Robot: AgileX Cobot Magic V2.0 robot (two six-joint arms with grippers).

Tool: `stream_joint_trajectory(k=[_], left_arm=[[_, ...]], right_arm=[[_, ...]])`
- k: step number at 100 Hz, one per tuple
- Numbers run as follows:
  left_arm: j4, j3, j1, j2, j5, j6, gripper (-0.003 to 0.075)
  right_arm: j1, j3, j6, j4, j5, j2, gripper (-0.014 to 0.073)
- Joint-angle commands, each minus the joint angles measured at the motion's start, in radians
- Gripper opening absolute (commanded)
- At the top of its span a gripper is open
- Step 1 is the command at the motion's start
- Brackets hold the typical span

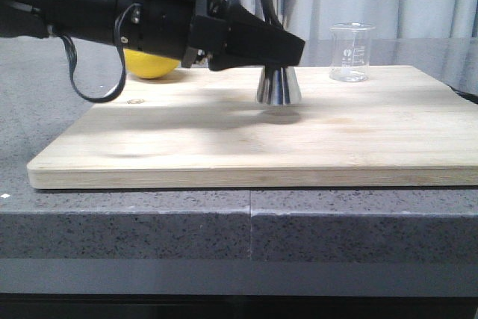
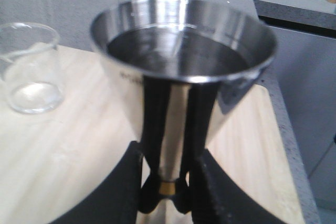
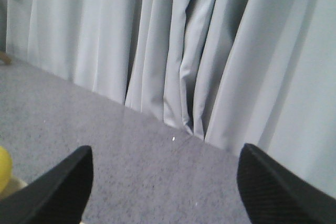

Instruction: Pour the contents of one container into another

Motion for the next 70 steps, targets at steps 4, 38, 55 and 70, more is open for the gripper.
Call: stream_joint_trajectory(k=[4, 38, 55, 70], left_arm=[[-0.034, -0.055, 0.027, -0.058, -0.059, -0.009, -0.0021], [-0.006, -0.086, 0.102, -0.058, -0.046, -0.009, -0.0021], [-0.004, -0.086, 0.132, -0.058, -0.046, -0.009, -0.0021], [-0.002, -0.086, 0.137, -0.058, -0.044, -0.009, -0.0021]], right_arm=[[0.002, -0.022, 0.005, 0.012, -0.082, -0.111, 0.0516], [0.029, -0.022, 0.005, 0.012, -0.080, -0.274, 0.0516], [0.029, -0.022, 0.005, 0.012, -0.039, -0.301, 0.0516], [0.036, -0.022, 0.005, 0.012, -0.021, -0.303, 0.0516]])
